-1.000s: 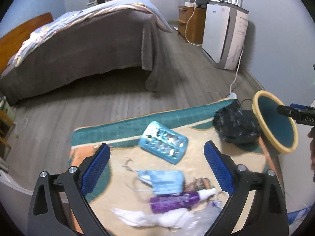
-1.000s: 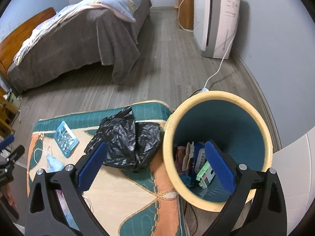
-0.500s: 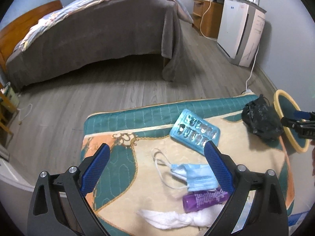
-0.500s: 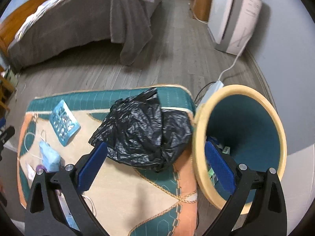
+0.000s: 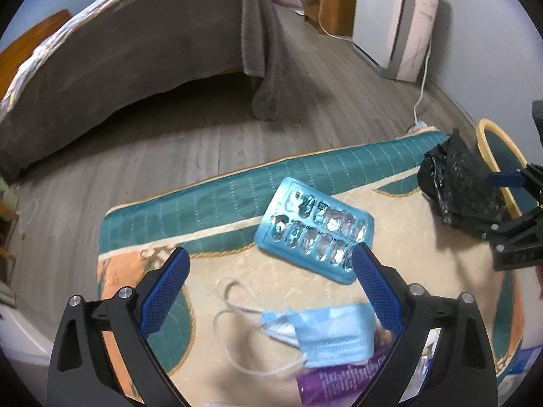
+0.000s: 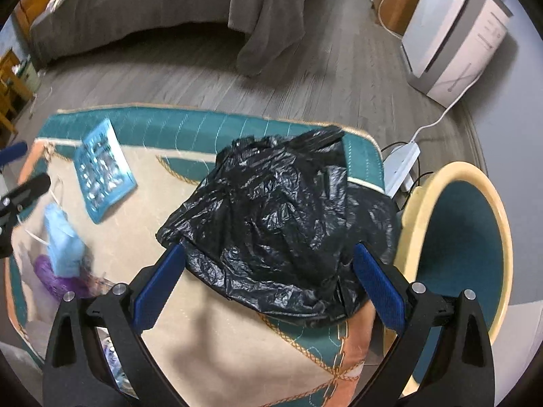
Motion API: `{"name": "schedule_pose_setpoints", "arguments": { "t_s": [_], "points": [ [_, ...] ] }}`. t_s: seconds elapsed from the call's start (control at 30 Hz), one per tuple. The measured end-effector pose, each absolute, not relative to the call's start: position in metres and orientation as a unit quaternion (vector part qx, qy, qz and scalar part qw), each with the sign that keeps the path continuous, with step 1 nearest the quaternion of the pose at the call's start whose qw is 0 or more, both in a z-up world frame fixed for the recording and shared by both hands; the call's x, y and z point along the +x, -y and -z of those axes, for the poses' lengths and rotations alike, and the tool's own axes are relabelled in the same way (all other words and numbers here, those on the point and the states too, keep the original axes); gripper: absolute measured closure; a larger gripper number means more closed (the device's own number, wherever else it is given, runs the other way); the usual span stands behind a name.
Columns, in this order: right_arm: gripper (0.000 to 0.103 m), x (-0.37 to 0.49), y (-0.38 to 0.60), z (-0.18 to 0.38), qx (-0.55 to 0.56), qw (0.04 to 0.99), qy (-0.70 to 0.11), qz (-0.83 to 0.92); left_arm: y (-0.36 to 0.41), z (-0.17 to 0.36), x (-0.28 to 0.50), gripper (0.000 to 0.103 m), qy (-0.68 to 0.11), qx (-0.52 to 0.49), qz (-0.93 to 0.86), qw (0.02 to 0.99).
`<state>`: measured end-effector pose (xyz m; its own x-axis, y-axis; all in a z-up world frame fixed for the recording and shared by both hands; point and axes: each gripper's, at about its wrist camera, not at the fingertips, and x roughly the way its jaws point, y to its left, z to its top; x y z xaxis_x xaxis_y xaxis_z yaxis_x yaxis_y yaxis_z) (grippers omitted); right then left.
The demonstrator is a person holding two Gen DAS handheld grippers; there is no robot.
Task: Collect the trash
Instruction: 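Grasp the black plastic bag with the right gripper while the left grasps the blue blister pack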
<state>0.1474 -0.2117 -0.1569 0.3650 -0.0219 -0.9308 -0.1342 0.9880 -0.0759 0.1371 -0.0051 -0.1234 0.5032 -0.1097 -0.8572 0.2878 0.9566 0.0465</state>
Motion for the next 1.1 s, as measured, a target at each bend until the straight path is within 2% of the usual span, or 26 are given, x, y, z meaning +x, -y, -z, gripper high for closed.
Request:
{"name": "schedule_pose_setpoints", "arguments": {
  "t_s": [0.07, 0.13, 0.17, 0.2, 0.27, 0.33, 0.43, 0.67, 0.77, 0.8, 1.1],
  "points": [
    [0.008, 0.151, 0.211, 0.162, -0.07, 0.819, -0.569, -0.033, 0.008, 0.128, 0.14, 0.008, -0.486, 0.099, 0.118, 0.86],
    [0.022, 0.154, 0.213, 0.168, -0.067, 0.812, -0.578, -0.034, 0.011, 0.133, 0.147, 0.008, -0.491, 0.103, 0.121, 0.857],
    [0.024, 0.154, 0.214, 0.168, -0.065, 0.811, -0.581, -0.035, 0.012, 0.136, 0.15, 0.008, -0.492, 0.105, 0.123, 0.855],
    [0.033, 0.155, 0.215, 0.168, -0.063, 0.81, -0.582, -0.035, 0.015, 0.14, 0.154, 0.008, -0.493, 0.112, 0.125, 0.854],
    [0.041, 0.159, 0.22, 0.168, -0.055, 0.81, -0.583, -0.035, 0.019, 0.145, 0.16, 0.008, -0.493, 0.123, 0.128, 0.852],
    [0.058, 0.161, 0.226, 0.166, -0.03, 0.81, -0.585, -0.038, 0.024, 0.152, 0.167, 0.008, -0.499, 0.131, 0.129, 0.847],
    [0.068, 0.163, 0.23, 0.162, -0.015, 0.809, -0.585, -0.048, 0.029, 0.162, 0.176, 0.008, -0.516, 0.128, 0.136, 0.836],
    [0.069, 0.155, 0.23, 0.156, -0.028, 0.808, -0.586, -0.064, 0.033, 0.175, 0.192, 0.008, -0.548, 0.101, 0.137, 0.819],
    [0.069, 0.152, 0.232, 0.152, -0.015, 0.809, -0.584, -0.065, 0.034, 0.173, 0.187, 0.02, -0.549, 0.098, 0.15, 0.817],
    [0.069, 0.152, 0.232, 0.151, -0.008, 0.81, -0.582, -0.065, 0.035, 0.172, 0.185, 0.028, -0.549, 0.099, 0.154, 0.816],
    [0.069, 0.139, 0.228, 0.127, -0.007, 0.825, -0.56, -0.075, 0.033, 0.148, 0.164, 0.032, -0.531, 0.109, 0.143, 0.828]
  ]
}}
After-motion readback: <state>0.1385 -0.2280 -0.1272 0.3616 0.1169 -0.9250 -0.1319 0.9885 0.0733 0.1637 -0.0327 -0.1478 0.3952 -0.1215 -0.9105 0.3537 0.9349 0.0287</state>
